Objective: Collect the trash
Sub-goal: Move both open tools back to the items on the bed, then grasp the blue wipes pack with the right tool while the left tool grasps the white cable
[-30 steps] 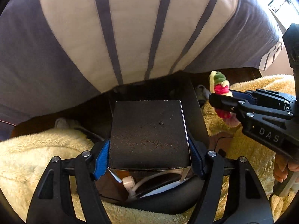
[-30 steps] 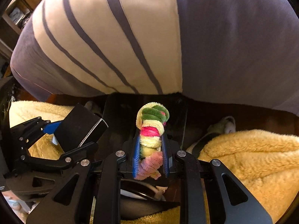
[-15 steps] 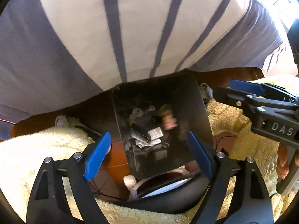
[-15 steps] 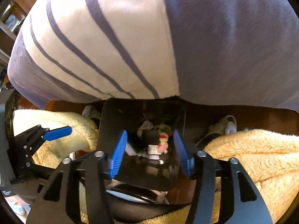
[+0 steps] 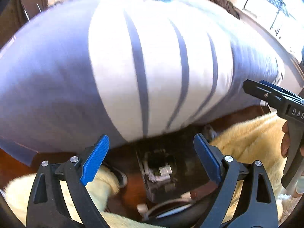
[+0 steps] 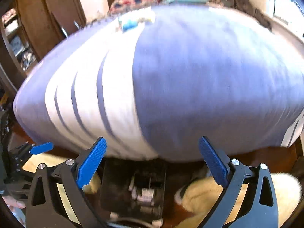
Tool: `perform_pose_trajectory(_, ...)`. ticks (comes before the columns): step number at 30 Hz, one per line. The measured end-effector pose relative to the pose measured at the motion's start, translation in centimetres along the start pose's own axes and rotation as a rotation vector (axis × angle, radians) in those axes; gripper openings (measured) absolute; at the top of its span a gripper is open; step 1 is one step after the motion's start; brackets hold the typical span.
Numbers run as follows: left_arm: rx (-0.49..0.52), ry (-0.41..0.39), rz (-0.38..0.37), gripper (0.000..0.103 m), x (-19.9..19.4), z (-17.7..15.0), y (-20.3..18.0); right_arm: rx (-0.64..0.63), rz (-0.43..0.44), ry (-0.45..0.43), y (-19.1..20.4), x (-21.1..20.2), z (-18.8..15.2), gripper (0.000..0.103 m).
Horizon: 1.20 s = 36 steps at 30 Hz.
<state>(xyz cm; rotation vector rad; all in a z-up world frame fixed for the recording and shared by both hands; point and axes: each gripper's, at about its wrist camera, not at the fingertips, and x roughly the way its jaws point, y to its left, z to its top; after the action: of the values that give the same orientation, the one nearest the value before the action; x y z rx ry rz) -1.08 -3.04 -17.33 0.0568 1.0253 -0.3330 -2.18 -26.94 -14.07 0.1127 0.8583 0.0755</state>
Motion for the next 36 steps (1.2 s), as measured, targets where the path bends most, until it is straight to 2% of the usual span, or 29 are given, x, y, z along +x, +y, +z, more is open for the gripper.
perform_pose_trajectory(5,0.005,-0.093,0.031,0.086,-2.5,4.2,1.0,-0.025,-0.027,-0.050,0.0,-0.4,3.6,0.098)
perform_pose_trajectory(10,0.023,-0.138,0.077,0.086,-2.9,7.7,1.8,-0.033,-0.038,-0.083,0.1,0.0,7.0,0.098)
perform_pose_trajectory(17,0.012,-0.166,0.112,0.086,-1.5,12.9,3.5,-0.038,0.016,-0.081,0.9,3.5,12.9,0.098)
perform_pose_trajectory(26,0.027,-0.136,0.112,0.086,2.0,17.5,4.5,-0.059,0.033,-0.059,3.3,8.9,18.5,0.097)
perform_pose_trajectory(28,0.028,-0.131,0.106,0.086,2.7,18.2,4.6,-0.069,0.037,-0.048,3.9,10.3,19.7,0.095)
perform_pose_trajectory(36,0.023,-0.114,0.084,0.086,5.1,20.9,5.2,-0.147,0.057,0.037,6.2,14.8,22.2,0.070)
